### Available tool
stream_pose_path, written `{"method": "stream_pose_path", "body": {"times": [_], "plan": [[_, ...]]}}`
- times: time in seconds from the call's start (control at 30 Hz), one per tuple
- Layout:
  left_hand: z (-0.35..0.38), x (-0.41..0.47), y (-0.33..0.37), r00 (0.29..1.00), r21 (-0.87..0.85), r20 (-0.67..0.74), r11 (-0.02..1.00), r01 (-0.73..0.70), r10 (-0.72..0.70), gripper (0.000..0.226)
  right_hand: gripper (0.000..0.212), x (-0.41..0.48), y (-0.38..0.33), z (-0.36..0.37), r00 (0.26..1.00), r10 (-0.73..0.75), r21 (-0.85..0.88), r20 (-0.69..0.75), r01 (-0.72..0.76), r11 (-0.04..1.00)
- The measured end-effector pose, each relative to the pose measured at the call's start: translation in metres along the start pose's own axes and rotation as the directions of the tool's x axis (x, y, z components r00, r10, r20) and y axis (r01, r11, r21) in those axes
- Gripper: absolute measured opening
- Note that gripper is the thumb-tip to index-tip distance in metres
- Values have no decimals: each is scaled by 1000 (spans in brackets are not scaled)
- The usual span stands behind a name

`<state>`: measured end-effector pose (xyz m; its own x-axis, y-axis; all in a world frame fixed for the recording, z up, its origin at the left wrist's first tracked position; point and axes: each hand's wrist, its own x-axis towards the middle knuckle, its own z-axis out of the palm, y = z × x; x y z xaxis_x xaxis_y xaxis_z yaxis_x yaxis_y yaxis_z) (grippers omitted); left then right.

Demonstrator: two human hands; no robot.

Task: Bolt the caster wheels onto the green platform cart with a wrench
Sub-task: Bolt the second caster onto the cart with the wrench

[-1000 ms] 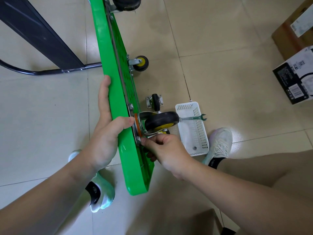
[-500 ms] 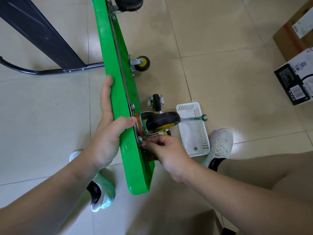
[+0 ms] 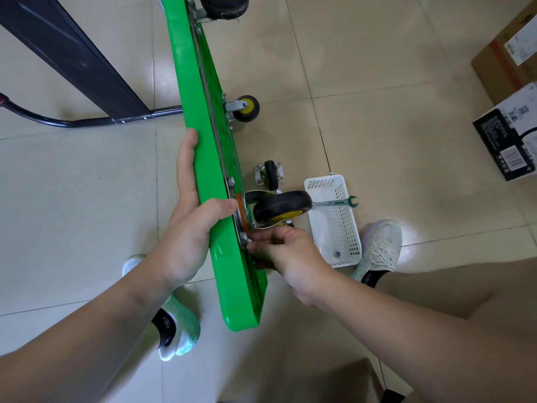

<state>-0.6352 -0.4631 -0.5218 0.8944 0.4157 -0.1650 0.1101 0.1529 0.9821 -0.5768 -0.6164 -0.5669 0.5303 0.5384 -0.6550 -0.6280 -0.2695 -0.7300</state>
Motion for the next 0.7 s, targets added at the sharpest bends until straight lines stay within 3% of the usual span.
{"method": "stream_pose_path", "body": {"times": [0.3,0.7], "plan": [[-1,0,0,1000,8,4,1000,-27,27,96,4,-1,3,-3,1000,-28,-86,0,28,996],[-2,2,-2,999,18,22,999,-48,48,93,6,0,4,-7,999,-31,-78,44,34,996]]}}
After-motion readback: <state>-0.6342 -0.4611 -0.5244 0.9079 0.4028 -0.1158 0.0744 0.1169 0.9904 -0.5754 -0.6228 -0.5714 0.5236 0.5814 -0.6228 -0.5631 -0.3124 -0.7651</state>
